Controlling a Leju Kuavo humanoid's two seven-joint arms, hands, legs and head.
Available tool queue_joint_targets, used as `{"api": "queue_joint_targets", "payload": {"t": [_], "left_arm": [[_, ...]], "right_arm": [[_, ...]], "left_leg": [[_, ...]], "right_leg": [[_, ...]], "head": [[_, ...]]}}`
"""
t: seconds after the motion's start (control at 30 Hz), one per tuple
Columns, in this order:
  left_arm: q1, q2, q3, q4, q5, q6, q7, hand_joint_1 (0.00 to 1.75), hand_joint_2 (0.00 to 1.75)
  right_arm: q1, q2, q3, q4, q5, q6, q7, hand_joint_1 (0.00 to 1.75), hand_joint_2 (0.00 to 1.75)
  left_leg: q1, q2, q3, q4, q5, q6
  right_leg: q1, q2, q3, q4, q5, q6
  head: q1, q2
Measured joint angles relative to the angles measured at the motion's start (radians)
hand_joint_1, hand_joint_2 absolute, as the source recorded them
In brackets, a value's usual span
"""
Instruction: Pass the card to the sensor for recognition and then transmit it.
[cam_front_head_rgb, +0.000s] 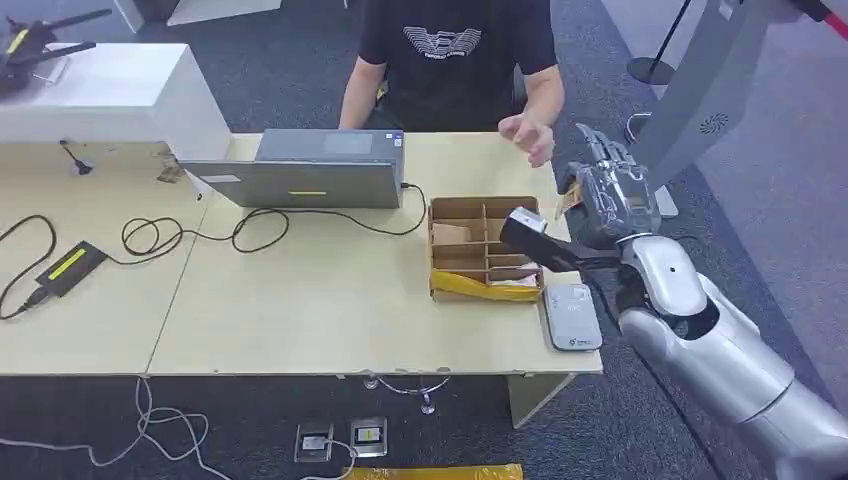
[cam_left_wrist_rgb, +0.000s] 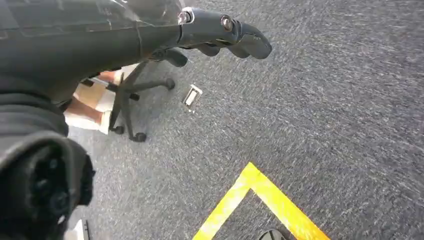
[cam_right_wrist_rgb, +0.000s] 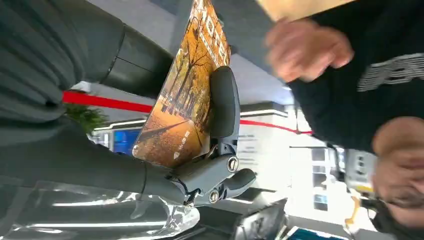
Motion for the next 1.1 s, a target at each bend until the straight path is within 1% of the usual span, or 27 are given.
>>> {"api": "queue_joint_targets", "payload": {"t": [0.13,0.33,0.53,0.77,0.8,0.83,1.1], "left_arm": [[0.000,-0.001,0.009,0.000,-0.005,0.000,-0.001,0.00,0.00],[0.000,-0.007,0.017,0.000,-0.013,0.000,0.001,0.00,0.00],[-0.006,-0.016,0.026,0.000,-0.024,0.000,0.017,0.00,0.00],[-0.011,-0.022,0.033,0.000,-0.044,0.000,0.027,0.00,0.00],[-0.011,-0.023,0.033,0.000,-0.047,0.000,0.027,0.00,0.00],[-0.011,-0.024,0.034,0.000,-0.053,0.000,0.027,0.00,0.00],[-0.012,-0.024,0.041,0.000,-0.076,0.000,0.020,0.00,0.00]], "right_arm": [[0.003,0.047,0.024,0.027,0.001,-0.045,-0.018,1.75,1.75],[0.010,0.091,0.042,0.079,-0.007,-0.065,-0.031,1.75,1.75],[0.011,0.119,0.047,0.124,-0.010,-0.068,-0.038,1.75,1.75],[0.008,0.135,0.047,0.158,-0.009,-0.058,-0.028,1.75,1.75],[0.006,0.137,0.047,0.164,-0.009,-0.054,-0.026,0.31,1.75],[0.006,0.137,0.047,0.167,-0.008,-0.052,-0.025,0.00,1.75],[0.000,0.144,0.047,0.192,-0.002,-0.042,-0.012,0.00,1.75]], "left_leg": [[0.000,-0.001,0.000,0.000,0.000,0.000],[0.000,0.000,0.000,0.000,0.000,0.000],[0.000,-0.001,0.000,0.000,0.000,0.000],[0.000,-0.001,0.000,0.000,0.000,0.000],[0.000,-0.001,0.000,0.000,0.000,0.000],[0.000,-0.001,0.000,0.000,0.000,0.000],[0.000,-0.001,0.000,0.000,0.000,0.000]], "right_leg": [[0.000,0.000,0.000,0.000,0.000,0.000],[0.000,0.000,0.000,0.000,0.000,0.000],[0.000,0.000,0.000,0.000,0.000,0.000],[0.000,0.000,0.000,0.000,0.000,0.000],[0.000,0.000,0.000,0.000,0.000,0.000],[0.000,0.000,0.000,0.000,0.000,0.000],[0.000,0.000,0.000,0.000,0.000,0.000]], "head": [[0.000,0.000],[0.000,0.000],[0.000,0.000],[0.000,0.000],[0.000,0.000],[0.000,0.000],[0.000,0.000]]}}
